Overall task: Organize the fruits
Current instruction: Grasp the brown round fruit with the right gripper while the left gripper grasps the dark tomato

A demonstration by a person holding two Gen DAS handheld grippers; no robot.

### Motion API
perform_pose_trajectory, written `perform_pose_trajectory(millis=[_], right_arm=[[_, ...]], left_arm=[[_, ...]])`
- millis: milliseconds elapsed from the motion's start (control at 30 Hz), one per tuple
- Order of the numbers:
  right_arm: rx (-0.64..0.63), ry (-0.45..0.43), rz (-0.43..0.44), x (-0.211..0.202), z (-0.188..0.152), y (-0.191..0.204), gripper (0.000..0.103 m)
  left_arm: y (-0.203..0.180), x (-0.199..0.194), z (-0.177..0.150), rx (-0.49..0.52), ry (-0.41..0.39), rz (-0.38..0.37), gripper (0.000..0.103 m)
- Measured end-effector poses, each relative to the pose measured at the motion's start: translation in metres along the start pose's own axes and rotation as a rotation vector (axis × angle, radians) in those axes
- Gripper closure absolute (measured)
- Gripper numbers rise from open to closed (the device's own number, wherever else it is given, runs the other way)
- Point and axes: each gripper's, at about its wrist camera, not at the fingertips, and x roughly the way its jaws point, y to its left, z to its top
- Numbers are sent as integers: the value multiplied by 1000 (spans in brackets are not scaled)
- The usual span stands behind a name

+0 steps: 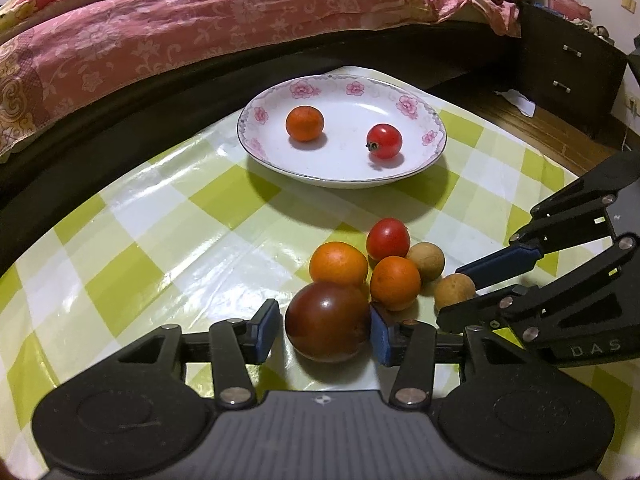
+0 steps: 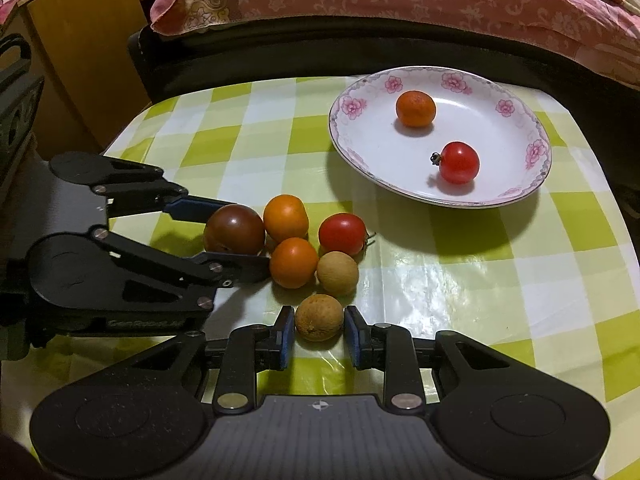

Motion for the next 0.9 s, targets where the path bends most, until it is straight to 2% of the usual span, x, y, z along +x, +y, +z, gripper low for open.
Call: perform_pose_trajectory(millis=[100,333,900], right_arm=[[0,2,-3,-1,0,-1,80],[-5,5,-20,-3,-1,-4,80],[-77,-9,-33,-4,-6,0,79]], left_arm=[[1,-3,-1,-10,0,-8,55],[-1,-15,-12,-1,16,-4,55],[-3,-20,-22,38,8,21,49]])
